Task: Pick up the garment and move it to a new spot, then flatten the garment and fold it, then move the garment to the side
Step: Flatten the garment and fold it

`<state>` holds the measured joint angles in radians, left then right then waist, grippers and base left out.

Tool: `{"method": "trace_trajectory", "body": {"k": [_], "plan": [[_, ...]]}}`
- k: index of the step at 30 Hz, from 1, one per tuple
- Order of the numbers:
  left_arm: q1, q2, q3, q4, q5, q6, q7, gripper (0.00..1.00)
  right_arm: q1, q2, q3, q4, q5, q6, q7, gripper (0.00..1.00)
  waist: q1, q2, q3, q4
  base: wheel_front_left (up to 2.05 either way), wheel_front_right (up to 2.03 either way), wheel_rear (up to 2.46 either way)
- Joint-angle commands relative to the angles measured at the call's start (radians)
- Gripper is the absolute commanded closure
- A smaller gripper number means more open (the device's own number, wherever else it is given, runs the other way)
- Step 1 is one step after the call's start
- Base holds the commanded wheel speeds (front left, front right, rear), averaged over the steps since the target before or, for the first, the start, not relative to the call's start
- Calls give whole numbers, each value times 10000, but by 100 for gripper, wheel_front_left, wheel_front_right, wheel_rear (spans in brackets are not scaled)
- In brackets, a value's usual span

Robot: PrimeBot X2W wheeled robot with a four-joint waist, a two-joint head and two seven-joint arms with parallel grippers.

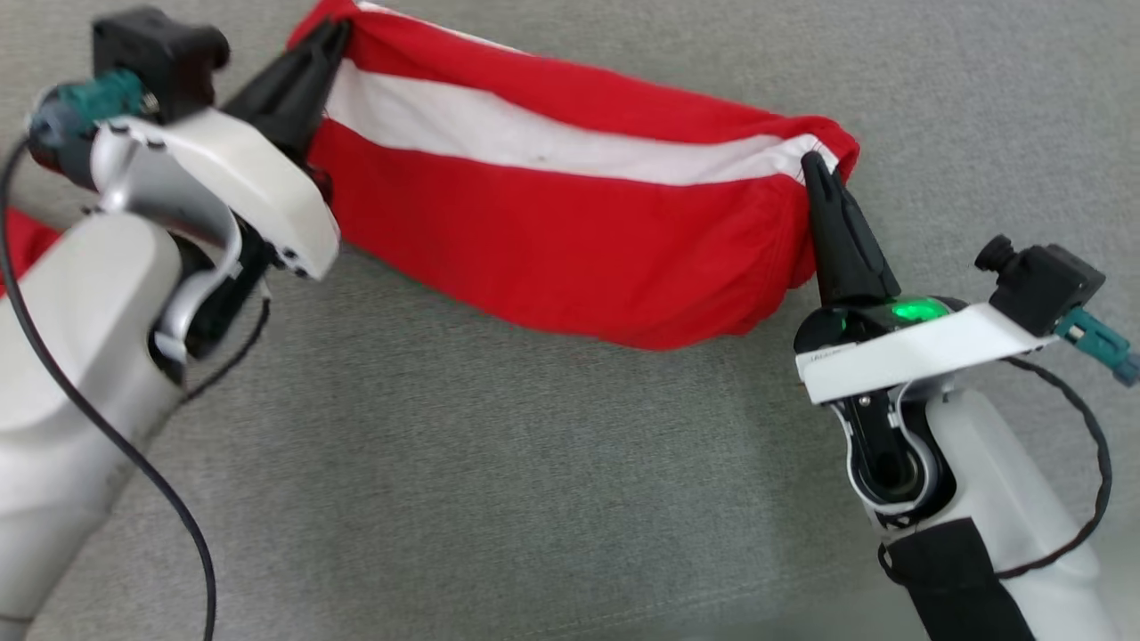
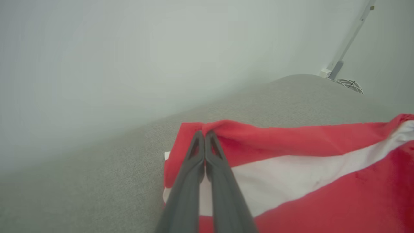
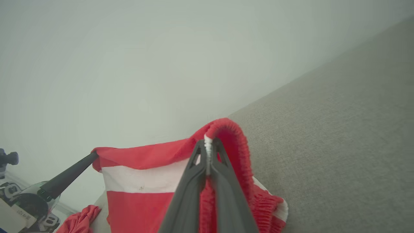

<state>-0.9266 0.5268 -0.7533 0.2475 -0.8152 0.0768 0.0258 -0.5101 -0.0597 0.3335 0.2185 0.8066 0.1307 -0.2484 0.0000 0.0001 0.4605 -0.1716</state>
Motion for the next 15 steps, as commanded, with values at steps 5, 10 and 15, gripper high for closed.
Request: {"method": "trace_trajectory", "body": {"k": [5,10,15], "plan": [[-1371,347,388,1008,-204,-815,438,100,-632,91,390,141,856,0,-133,100,0,-1,483,-546,0,0,0],[-2200,193,185,2263,-283,-1529,824,100,-996,93,741,517,1389,0,-133,100,0,-1,763,-827,0,0,0],[-2740,-66,-151,3412,-325,-1907,929,100,-1240,93,1032,779,1759,0,-133,100,0,-1,925,-1014,0,0,0]]}}
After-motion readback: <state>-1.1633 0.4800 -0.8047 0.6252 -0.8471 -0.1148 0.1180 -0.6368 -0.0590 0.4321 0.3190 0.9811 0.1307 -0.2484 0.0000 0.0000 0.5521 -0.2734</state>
